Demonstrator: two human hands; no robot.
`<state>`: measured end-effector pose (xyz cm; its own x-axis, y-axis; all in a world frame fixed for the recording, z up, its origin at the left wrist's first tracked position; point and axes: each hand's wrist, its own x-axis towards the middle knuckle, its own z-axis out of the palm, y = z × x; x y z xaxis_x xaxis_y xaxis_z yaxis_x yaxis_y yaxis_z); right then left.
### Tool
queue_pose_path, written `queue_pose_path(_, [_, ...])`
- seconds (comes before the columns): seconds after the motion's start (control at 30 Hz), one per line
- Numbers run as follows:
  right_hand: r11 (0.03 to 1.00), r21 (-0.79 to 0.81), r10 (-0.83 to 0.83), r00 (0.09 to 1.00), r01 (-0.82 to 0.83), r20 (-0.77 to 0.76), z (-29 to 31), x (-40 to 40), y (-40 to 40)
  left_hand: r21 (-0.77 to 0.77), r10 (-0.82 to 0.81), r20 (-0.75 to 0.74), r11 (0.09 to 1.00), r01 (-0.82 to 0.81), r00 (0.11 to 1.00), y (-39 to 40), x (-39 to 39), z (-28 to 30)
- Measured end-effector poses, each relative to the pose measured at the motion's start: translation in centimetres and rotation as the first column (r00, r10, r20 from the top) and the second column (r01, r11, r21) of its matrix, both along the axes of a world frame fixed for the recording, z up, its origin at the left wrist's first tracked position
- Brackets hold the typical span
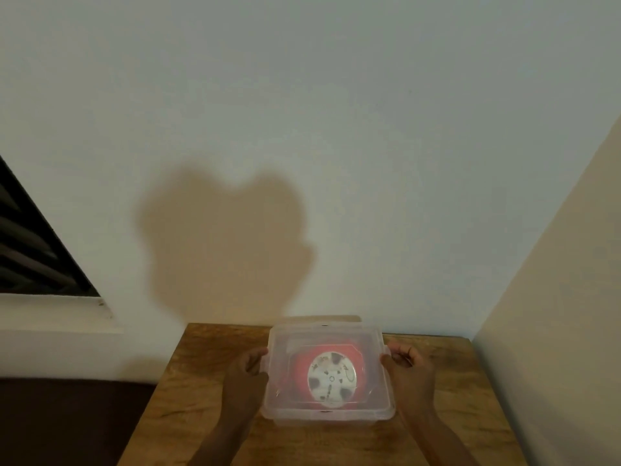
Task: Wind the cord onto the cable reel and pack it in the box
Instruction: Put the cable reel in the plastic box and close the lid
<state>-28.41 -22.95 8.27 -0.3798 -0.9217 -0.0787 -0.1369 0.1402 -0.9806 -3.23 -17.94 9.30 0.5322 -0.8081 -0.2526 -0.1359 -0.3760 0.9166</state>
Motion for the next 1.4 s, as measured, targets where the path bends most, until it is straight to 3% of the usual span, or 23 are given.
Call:
queue_pose_path(0.53, [0.997, -0.012, 0.07, 0.983, -0.073, -0.172, -3.5, 0.2, -1.6, 0.001, 0.057, -0.082, 0.998, -0.057, 0.995, -2.2, 1.4, -1.2])
queue_pose_path(0.7, [0.997, 0.035, 0.079, 0.975, -0.073, -0.207, -4.5, 0.3, -1.9, 0.053, -0.022, 0.03, 0.998, 0.02, 0.999, -2.7, 1.6, -1.7])
queue_pose_path(0.83, [0.984, 0.019, 0.177, 0.939, -0.179, -0.294, -5.2, 0.5, -1.8, 0.087, -0.071, 0.12, 0.994, 0.061, 0.99, -3.2, 1.5, -1.9])
queue_pose_path(0.97, [0.971, 0.061, 0.24, 0.931, -0.232, -0.276, -6.6, 0.4, -1.7, 0.077, -0.035, 0.158, 0.997, 0.023, 0.987, -3.3, 1.2, -2.8])
queue_pose_path(1.17, [0.933, 0.256, 0.285, 0.954, -0.253, -0.097, -6.4, 0.3, -2.5, 0.129, 0.028, -0.05, 0.991, -0.022, 0.998, -3.3, 2.3, -2.7])
queue_pose_path(1.23, [0.92, 0.317, 0.278, 0.953, -0.229, -0.119, -6.1, 0.2, -2.6, 0.156, 0.039, -0.122, 0.987, -0.019, 0.992, -2.8, 2.6, -2.6])
queue_pose_path(1.4, [0.922, 0.345, 0.205, 0.978, -0.178, -0.044, -6.2, 0.5, -2.4, 0.202, 0.007, -0.243, 0.978, 0.043, 0.97, -1.9, 2.7, -2.8])
